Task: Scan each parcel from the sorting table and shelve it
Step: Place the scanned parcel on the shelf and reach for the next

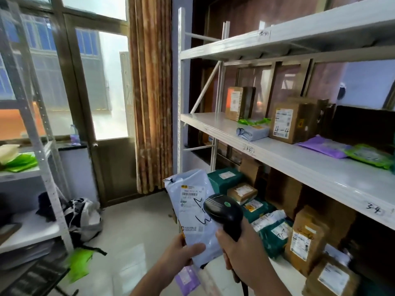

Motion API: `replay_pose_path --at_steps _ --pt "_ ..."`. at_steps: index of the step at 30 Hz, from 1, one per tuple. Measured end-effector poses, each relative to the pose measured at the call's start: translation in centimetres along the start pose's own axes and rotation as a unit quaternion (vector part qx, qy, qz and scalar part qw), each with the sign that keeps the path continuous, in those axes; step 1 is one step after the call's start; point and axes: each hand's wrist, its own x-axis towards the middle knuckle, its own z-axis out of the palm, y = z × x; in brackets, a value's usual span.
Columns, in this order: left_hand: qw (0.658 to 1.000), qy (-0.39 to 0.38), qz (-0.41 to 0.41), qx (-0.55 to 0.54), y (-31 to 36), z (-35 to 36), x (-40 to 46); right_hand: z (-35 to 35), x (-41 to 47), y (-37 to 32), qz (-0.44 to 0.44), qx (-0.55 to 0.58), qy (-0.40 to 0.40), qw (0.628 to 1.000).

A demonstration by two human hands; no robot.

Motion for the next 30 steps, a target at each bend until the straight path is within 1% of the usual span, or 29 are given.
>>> replay_pose_path --at_steps 6,10,18,21,24,27,30 --pt "1.0 0.029 0.003 0.003 2.1 -6.0 7.2 3.8 8.5 -1.4 -0.021 0.009 -0.022 0.999" --pt "0.998 0.038 0.048 0.029 4.9 -10.7 13.0 6.6 14.5 -3.1 -0.034 0.016 -0.005 0.999" --pt "0.995 -0.038 0.087 0.017 10.9 -15.8 22.1 8.7 24.4 -6.3 -0.046 0.023 0.063 0.997" --pt "0.995 -0.036 0.089 -0.013 12.3 -17.1 25.9 8.9 27.8 -6.9 -0.04 0.011 0.075 0.996" --pt "0.991 -0.032 0.128 -0.006 14.2 -18.4 30.3 9.0 31.2 -7.6 -0.033 0.021 0.106 0.994" --pt "0.988 -0.029 0.153 -0.021 16.6 -19.6 34.7 9.3 35.1 -7.8 -0.043 0.007 0.132 0.99" --pt "0.984 -0.053 0.169 -0.02 19.4 -20.2 38.7 9.2 38.9 -7.9 -0.058 0.003 0.155 0.986"
